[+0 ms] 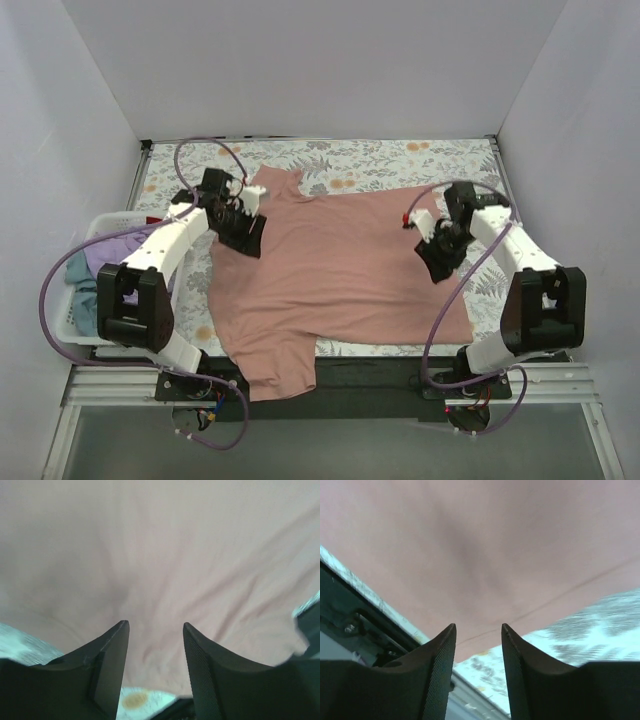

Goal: Fold and stack the t-shirts
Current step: Flatten the tshirt out

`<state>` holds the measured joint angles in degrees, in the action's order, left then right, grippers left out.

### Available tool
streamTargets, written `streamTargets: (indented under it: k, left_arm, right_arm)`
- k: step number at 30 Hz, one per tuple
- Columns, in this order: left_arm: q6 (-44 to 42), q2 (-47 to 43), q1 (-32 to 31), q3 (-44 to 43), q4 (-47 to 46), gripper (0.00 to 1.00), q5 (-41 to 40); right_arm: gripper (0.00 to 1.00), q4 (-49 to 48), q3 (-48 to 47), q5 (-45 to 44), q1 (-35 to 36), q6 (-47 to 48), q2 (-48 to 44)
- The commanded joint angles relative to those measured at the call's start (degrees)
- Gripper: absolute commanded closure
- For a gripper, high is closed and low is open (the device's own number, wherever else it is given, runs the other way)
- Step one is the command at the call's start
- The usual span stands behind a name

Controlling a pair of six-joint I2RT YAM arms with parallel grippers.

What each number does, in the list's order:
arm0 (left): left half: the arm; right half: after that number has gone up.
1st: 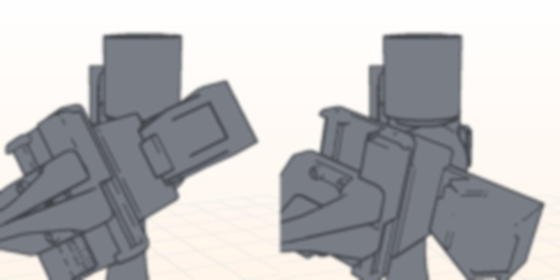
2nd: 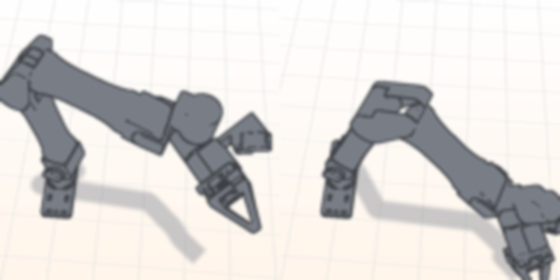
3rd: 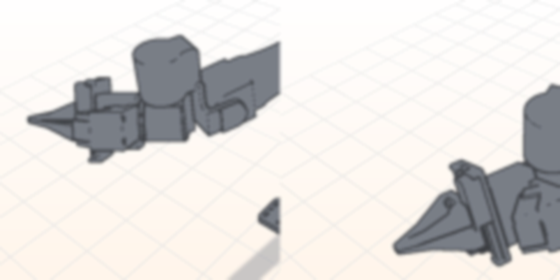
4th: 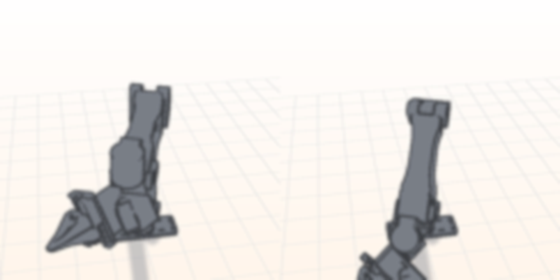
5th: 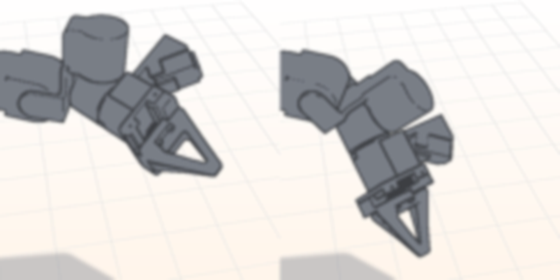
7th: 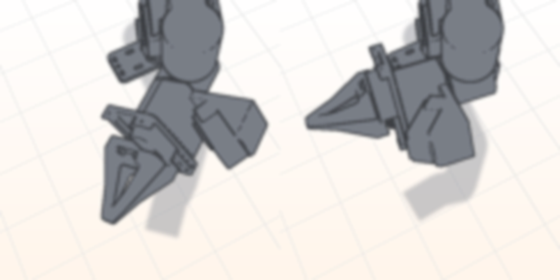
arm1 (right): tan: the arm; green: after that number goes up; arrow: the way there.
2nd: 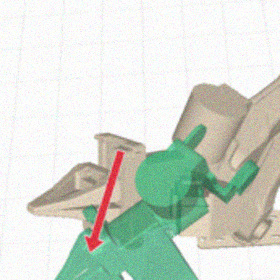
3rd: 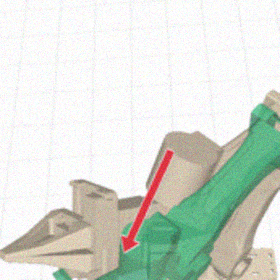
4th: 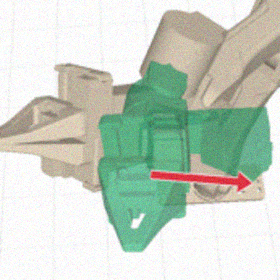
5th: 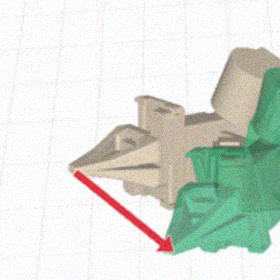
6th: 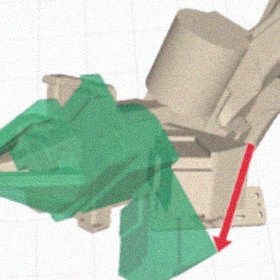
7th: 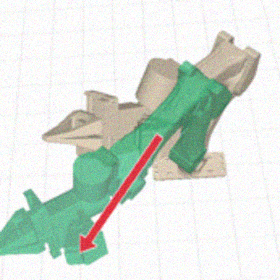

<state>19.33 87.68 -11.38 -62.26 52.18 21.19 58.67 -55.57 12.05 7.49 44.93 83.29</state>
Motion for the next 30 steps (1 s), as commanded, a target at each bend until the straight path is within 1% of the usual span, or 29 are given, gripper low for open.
streamTargets:
  k: [1, 2, 3, 4, 5, 6, 7, 8, 9, 10, 11, 13, 14, 17, 20, 24, 26, 30]
  left_arm:
    - [3.25, 5.02, 1.09, -13.83, -7.17, 0.49, 4.82]
    - [4.39, 7.31, 1.70, -19.94, -9.53, 0.46, 4.83]
    - [5.70, 12.55, 2.14, -22.88, -10.60, 0.44, 4.30]
    - [8.50, 15.13, 2.58, -25.78, -11.48, 0.39, 4.21]
    - [9.83, 17.59, 3.11, -29.20, -13.49, 0.37, 3.78]
    - [11.67, 20.40, 3.38, -34.37, -14.47, 0.37, 2.47]
    - [13.61, 25.39, 3.29, -37.99, -14.74, 0.37, 0.19]
    - [14.76, 28.05, 3.38, -41.16, -14.57, 0.36, -0.79]
    - [15.99, 29.99, 3.38, -45.80, -15.09, 0.36, -2.19]
    - [18.09, 33.40, 3.38, -47.50, -16.05, 0.36, -5.08]
    - [18.80, 34.65, 3.55, -48.73, -17.89, 0.36, -5.72]
    - [19.77, 37.11, 3.82, -52.15, -19.22, 0.36, -5.55]
    - [20.65, 38.87, 3.82, -53.13, -19.75, 0.36, -5.55]
    - [21.18, 41.07, 3.82, -54.02, -20.54, 0.36, -5.37]
    - [21.19, 41.96, 3.82, -52.97, -21.33, 0.36, -5.72]
    - [20.57, 42.83, 3.99, -51.12, -22.65, 0.36, -6.86]
    - [20.48, 43.27, 4.26, -51.47, -22.91, 0.36, -7.39]
    - [20.74, 45.12, 4.52, -53.49, -22.91, 0.35, -8.27]
  right_arm:
    - [0.50, 1.36, -18.40, 7.81, -0.80, -1.24, 6.07]
    - [0.50, 0.48, -21.65, 7.11, -0.98, -2.38, 8.71]
    - [0.50, -0.22, -25.60, 7.19, -1.94, -3.95, 13.70]
    - [0.50, -1.88, -31.99, 7.45, -2.47, -4.67, 16.27]
    - [0.50, -2.85, -35.54, 6.85, -2.82, -5.28, 18.73]
    - [0.50, -3.73, -38.44, 6.15, -3.09, -5.90, 23.45]
    - [0.50, -4.53, -44.48, 5.53, -3.18, -6.69, 25.94]
    - [0.50, -5.75, -47.32, 4.39, -3.27, -7.04, 28.31]
    - [0.50, -6.11, -50.05, 4.21, -3.53, -7.31, 32.77]
    - [0.50, -6.38, -53.12, 4.21, -3.70, -7.83, 34.99]
    - [0.50, -7.42, -57.67, 3.86, -3.71, -8.19, 38.76]
    - [0.49, -8.83, -61.66, 3.68, -3.97, -8.63, 42.12]
    - [0.49, -9.62, -64.37, 2.98, -3.97, -8.98, 43.53]
    - [0.47, -13.31, -67.11, 1.40, -3.97, -8.46, 47.93]
    - [0.46, -16.83, -67.91, 0.08, -4.23, -6.79, 51.35]
    - [0.40, -19.64, -68.18, -1.42, -4.32, -4.59, 53.38]
    - [0.38, -20.09, -68.18, -1.77, -4.23, -3.63, 54.52]
    - [0.38, -20.62, -67.92, -2.21, -4.32, -2.13, 56.46]
